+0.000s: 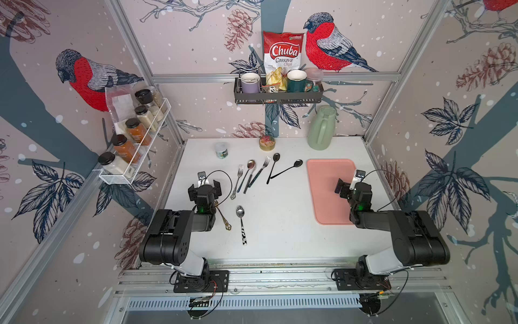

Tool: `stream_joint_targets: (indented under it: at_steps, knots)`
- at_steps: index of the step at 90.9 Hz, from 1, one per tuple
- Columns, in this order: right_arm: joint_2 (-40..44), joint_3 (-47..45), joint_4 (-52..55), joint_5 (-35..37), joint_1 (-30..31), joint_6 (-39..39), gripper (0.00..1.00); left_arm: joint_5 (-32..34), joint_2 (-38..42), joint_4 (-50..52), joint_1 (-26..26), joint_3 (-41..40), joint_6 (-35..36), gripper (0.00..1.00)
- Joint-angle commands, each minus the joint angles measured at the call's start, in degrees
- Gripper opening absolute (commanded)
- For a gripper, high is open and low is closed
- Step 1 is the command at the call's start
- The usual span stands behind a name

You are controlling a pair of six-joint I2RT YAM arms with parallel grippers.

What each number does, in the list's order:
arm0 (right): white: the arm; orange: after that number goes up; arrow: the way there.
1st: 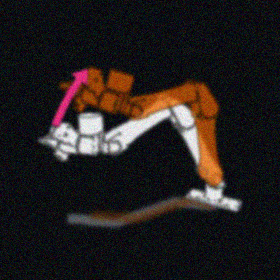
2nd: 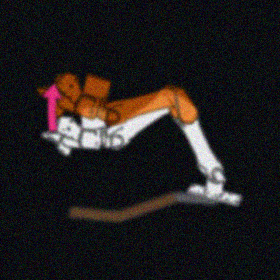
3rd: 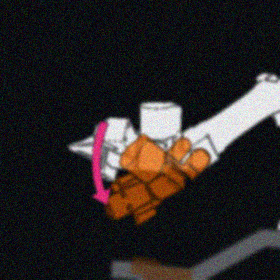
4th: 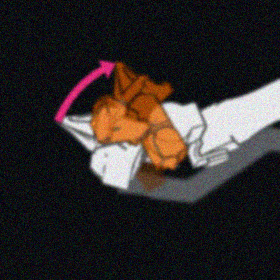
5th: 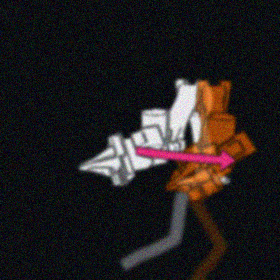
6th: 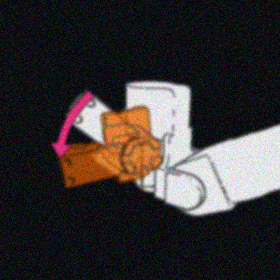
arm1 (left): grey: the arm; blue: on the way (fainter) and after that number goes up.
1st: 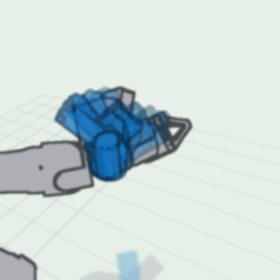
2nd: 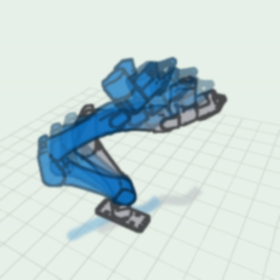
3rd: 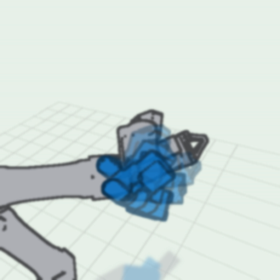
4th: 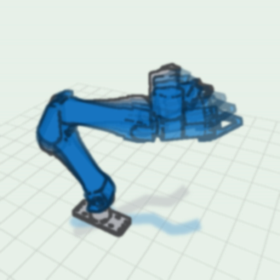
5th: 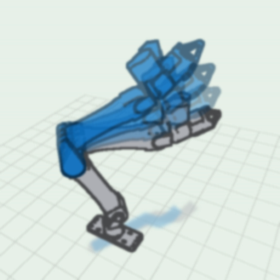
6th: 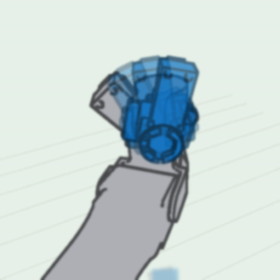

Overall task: Set the spoon and fork side by side
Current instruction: Adjust the tray at the center of the board.

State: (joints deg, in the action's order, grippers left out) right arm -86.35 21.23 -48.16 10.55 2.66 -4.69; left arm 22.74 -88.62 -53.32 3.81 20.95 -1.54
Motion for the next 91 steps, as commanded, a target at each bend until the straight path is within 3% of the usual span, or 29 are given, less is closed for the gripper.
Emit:
stream_joint_targets:
  at_steps: [1, 54, 65, 82, 91]
  knots:
    - [-0.1, -0.1, -2.1, -0.3, 0.1, 0.2, 0.99, 0.4, -0.1, 0.1, 0.0, 0.2, -0.1, 0.96]
    - [0.3, -0.1, -2.3, -0.3, -0.2, 0.0, 0.99, -0.1, 0.4, -1.1, 0.0, -0.4, 0.2, 0.96]
    - [5.0, 1.7, 4.8, 1.2, -0.1, -0.4, 0.99, 0.5, 4.0, -2.1, 0.0, -2.8, -0.2, 0.96]
    - [16.1, 7.3, 24.6, 4.6, -0.5, -6.5, 0.99, 7.4, 17.3, 15.8, 0.2, 0.2, -4.5, 0.96]
    - [20.5, 14.9, 41.2, 1.8, -2.0, -13.7, 0.99, 13.0, 24.7, 32.2, 0.2, 5.1, -15.9, 0.96]
